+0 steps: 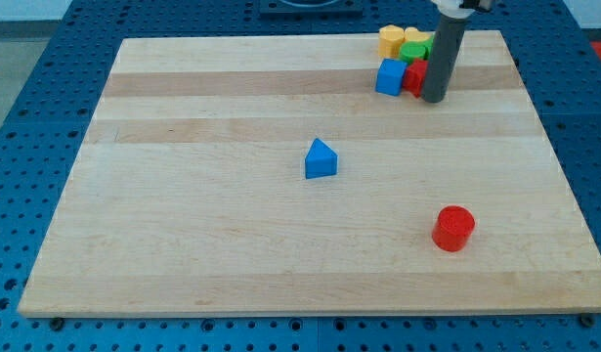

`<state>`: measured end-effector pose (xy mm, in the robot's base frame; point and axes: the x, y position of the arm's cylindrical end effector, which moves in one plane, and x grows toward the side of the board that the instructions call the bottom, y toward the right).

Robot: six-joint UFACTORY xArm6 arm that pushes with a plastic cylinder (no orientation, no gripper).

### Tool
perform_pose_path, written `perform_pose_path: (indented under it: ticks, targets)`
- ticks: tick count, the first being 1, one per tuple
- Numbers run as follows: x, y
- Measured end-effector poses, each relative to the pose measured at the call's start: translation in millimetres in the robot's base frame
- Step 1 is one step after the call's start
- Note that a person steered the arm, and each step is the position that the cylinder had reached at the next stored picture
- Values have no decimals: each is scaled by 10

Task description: Slide the red circle into the red star

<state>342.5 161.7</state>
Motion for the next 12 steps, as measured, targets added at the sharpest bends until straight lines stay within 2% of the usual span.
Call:
perform_pose_path:
  ticks: [2, 4, 5, 6, 7, 8, 9, 12]
  targets:
    - [1222, -5]
    - [1572, 255]
    - [2132, 498]
    - [2597, 430]
    - [2764, -143]
    - [2750, -265]
    - [2730, -126]
    - [2069, -88]
